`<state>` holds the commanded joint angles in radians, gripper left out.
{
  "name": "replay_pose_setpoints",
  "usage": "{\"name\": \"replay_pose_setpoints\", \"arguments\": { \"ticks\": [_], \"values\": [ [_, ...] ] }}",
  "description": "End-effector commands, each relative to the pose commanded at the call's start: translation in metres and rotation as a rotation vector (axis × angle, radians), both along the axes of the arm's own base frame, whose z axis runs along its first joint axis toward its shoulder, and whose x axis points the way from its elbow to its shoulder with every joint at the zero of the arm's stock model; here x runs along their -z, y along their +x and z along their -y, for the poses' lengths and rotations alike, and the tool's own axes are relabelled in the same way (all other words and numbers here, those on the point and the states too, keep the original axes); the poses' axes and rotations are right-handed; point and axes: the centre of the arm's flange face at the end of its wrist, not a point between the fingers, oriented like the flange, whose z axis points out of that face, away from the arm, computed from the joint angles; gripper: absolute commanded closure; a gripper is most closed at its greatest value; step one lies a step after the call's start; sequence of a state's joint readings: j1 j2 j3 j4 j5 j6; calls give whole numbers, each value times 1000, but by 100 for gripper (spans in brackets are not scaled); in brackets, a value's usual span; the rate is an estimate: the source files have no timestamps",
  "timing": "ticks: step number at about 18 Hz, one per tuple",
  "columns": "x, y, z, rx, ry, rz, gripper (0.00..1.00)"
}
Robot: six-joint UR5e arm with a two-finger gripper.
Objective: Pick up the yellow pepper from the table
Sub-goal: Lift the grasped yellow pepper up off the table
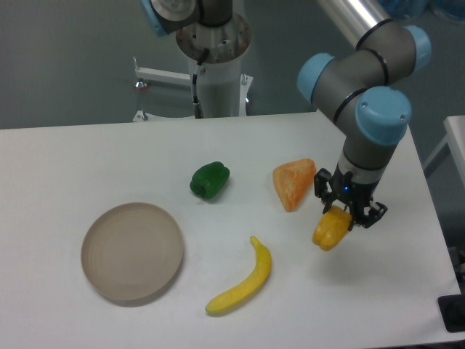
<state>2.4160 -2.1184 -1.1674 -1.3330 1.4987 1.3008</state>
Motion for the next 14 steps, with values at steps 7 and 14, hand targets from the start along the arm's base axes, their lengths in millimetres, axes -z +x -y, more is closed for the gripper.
{"name": "replay_pose_setpoints", "arguments": {
  "ticks": [7, 14],
  "values": [
    [-1, -10, 1, -9, -3, -17, 51],
    [-2, -16, 3, -25, -3, -26, 51]
  ]
}}
